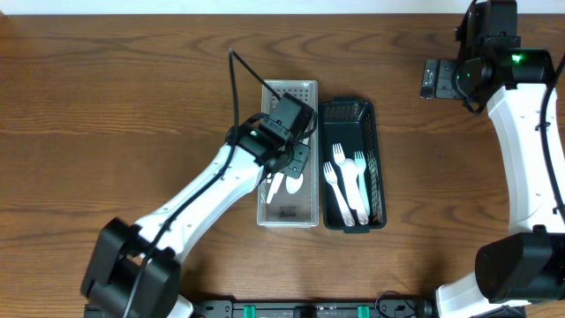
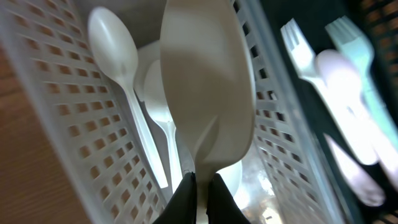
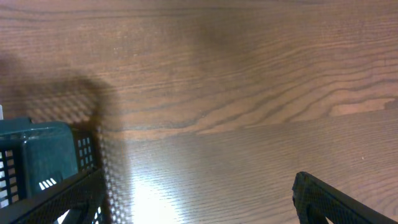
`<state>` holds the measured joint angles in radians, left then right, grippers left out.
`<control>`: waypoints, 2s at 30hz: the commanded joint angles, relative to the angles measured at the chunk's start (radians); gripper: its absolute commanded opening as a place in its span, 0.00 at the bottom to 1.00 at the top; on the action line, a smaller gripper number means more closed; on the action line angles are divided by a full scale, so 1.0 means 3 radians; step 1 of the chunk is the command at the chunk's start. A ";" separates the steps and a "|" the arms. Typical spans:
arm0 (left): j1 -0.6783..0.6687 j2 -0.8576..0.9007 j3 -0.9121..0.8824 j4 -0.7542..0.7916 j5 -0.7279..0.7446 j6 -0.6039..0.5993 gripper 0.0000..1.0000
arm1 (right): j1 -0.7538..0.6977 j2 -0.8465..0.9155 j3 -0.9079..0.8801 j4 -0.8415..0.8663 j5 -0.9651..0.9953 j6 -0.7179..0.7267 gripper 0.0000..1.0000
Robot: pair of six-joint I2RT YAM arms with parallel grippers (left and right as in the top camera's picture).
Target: Pack container
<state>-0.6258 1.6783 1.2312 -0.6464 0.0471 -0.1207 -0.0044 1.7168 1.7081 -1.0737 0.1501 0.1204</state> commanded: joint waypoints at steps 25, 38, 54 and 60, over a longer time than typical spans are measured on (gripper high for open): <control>0.1294 -0.0128 0.0500 0.1244 -0.0286 -0.0111 0.98 | 0.0010 0.0558 0.0036 0.1188 -0.0334 -0.0369 0.99; 0.2205 -0.0375 0.0390 0.1540 -0.0286 0.0088 0.98 | -0.0130 0.0539 0.0036 0.1094 -0.0080 -0.0416 0.99; 0.2145 -0.2108 -0.1595 0.2686 -0.0285 0.0165 0.98 | -0.0010 -0.1001 -0.1575 0.1474 -0.0090 -0.0308 0.99; 0.1844 -0.3070 -0.2253 0.2705 -0.0290 0.0167 0.98 | 0.0345 -0.2076 -0.2626 0.1775 -0.0088 -0.0305 0.99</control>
<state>-0.0460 0.8604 0.6086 0.1574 -0.0322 -0.0803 0.0490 1.2114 1.0187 -0.5533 0.1204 0.0174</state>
